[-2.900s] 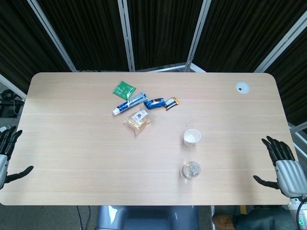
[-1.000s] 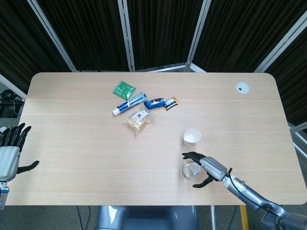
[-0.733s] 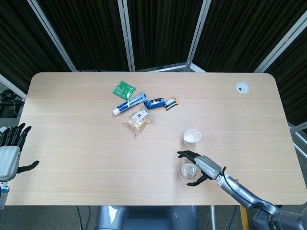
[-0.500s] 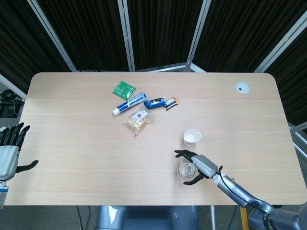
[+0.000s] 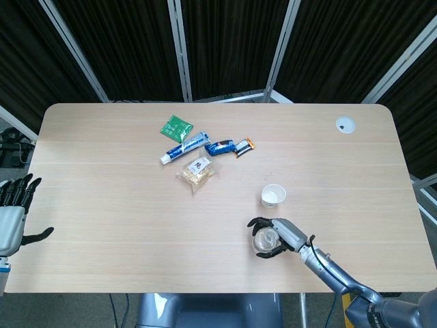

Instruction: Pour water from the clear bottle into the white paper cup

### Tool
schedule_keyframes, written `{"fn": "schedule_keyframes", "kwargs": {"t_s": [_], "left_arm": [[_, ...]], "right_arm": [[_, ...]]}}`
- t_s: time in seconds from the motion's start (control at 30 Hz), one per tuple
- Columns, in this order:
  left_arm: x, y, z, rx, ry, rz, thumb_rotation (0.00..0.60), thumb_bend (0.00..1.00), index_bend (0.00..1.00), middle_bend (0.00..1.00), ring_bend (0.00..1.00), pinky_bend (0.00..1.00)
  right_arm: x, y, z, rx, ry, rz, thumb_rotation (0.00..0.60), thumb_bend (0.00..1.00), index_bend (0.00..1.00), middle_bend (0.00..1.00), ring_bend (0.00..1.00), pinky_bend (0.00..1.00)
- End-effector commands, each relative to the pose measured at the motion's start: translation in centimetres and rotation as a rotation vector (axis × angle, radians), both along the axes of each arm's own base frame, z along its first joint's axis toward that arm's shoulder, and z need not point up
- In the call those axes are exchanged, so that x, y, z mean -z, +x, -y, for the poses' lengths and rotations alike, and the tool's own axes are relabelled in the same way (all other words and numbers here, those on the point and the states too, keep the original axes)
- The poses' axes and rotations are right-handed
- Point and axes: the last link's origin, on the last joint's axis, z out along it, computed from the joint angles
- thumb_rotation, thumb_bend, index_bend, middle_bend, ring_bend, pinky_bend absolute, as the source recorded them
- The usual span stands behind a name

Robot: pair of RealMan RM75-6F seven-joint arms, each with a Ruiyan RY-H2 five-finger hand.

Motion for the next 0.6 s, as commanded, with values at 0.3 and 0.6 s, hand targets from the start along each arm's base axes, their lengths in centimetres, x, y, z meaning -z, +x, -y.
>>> {"fn": "schedule_keyframes", "kwargs": {"t_s": [0.3,0.6], "left_arm": [[0.0,0.1,0.0,0.000,-0.003,0.010,0.600,0.00,0.00,0.00,0.00,0.00],[-0.5,0.3,0.4,0.015,-0.002,0.033,0.600,0.00,0.00,0.00,0.00,0.00]], "right_arm": [[-1.6,-0.1,-0.2,0.016,-0.069,0.068,0.600,0.41,0.46,0.57,0.53,0.48],[-8.0,-1.8,0.6,-0.001,-0.272,-0.023,0.600,0.45,0.47,0.58,0.53,0.48]]}}
